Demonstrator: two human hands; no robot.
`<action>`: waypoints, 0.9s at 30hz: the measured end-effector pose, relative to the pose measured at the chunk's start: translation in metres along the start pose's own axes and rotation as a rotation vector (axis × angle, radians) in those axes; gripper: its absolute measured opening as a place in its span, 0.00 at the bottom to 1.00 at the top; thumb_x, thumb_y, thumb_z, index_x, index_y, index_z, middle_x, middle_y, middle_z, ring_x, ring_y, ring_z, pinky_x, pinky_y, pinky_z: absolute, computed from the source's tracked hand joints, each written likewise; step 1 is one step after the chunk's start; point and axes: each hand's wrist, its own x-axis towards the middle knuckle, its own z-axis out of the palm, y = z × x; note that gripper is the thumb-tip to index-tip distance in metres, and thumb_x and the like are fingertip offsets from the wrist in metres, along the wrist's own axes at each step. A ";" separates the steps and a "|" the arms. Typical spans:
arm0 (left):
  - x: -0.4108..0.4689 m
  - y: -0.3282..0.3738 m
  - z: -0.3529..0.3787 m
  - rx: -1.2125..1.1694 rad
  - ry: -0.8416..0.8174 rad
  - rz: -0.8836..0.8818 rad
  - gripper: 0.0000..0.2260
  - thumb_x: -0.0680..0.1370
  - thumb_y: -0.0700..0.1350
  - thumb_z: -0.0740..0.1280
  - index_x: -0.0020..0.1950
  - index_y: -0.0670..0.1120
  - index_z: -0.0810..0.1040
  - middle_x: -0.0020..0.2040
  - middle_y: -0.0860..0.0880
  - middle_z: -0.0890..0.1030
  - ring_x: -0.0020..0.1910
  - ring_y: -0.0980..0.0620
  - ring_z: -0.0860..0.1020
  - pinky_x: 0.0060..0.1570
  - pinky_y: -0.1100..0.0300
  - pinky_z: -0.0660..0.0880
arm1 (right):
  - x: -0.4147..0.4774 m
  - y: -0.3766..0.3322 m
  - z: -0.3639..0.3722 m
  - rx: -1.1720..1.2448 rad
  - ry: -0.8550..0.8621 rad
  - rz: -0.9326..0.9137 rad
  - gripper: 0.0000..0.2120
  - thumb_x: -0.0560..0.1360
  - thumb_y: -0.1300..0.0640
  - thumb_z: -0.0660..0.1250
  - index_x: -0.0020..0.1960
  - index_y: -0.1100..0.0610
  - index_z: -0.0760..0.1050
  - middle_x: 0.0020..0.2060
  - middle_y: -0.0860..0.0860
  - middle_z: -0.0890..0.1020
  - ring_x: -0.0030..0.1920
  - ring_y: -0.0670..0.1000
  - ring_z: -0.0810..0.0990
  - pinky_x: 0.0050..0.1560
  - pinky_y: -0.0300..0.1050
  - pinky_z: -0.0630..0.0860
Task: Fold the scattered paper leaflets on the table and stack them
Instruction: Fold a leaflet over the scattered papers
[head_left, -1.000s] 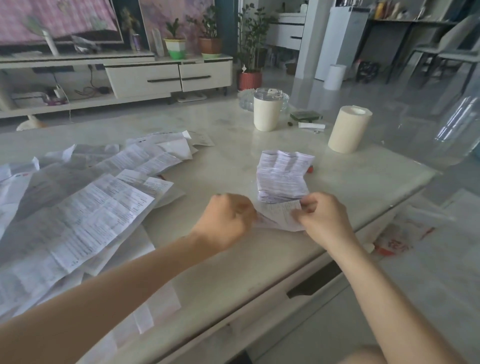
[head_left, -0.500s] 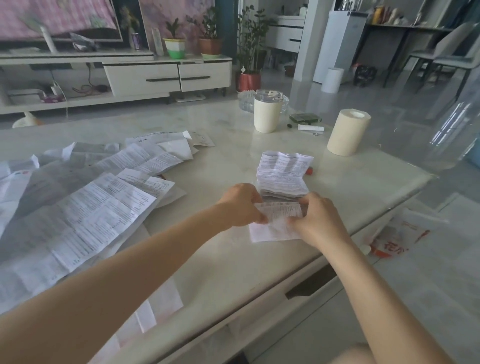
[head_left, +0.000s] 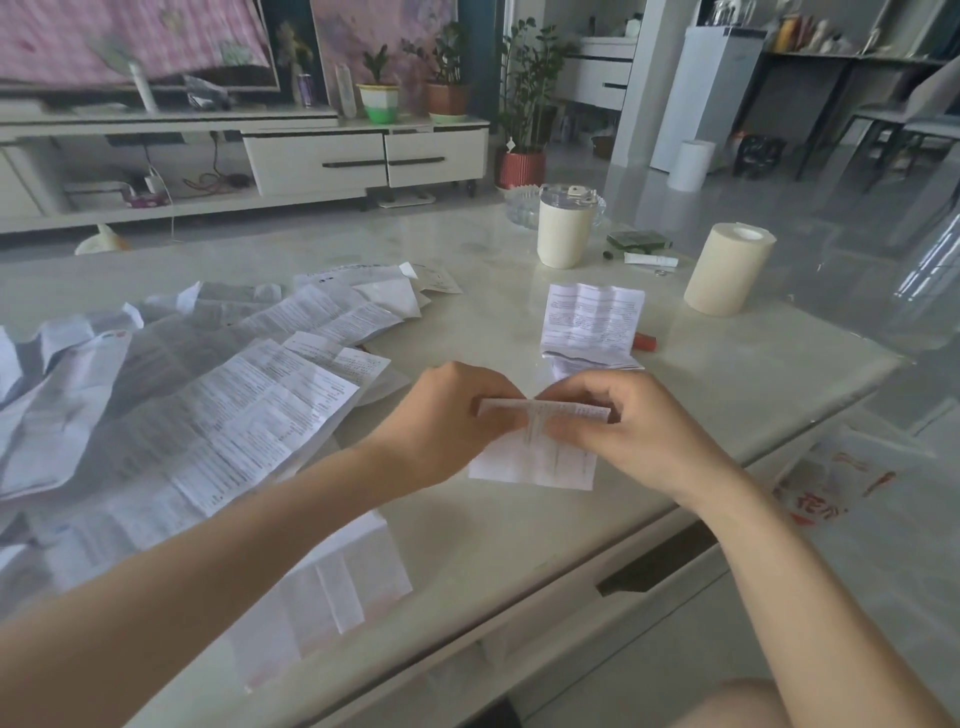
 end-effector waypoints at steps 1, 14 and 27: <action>-0.001 0.000 0.001 0.009 0.015 0.006 0.05 0.76 0.44 0.67 0.44 0.46 0.83 0.35 0.56 0.78 0.33 0.60 0.73 0.35 0.69 0.68 | 0.000 -0.003 0.003 0.013 -0.006 -0.009 0.04 0.73 0.59 0.70 0.47 0.55 0.82 0.43 0.47 0.85 0.45 0.41 0.81 0.47 0.33 0.74; -0.022 -0.007 -0.026 0.142 0.137 0.053 0.07 0.76 0.42 0.67 0.41 0.44 0.83 0.31 0.57 0.77 0.33 0.56 0.76 0.40 0.59 0.72 | 0.005 -0.027 0.030 0.077 0.112 0.042 0.06 0.68 0.63 0.74 0.35 0.54 0.81 0.32 0.45 0.83 0.33 0.38 0.78 0.37 0.28 0.73; -0.019 0.014 -0.035 0.020 0.157 0.043 0.06 0.76 0.41 0.68 0.42 0.42 0.83 0.35 0.55 0.80 0.40 0.58 0.76 0.39 0.72 0.70 | -0.006 -0.023 0.002 0.669 0.149 0.246 0.11 0.56 0.61 0.72 0.37 0.58 0.75 0.30 0.48 0.82 0.32 0.44 0.80 0.36 0.34 0.75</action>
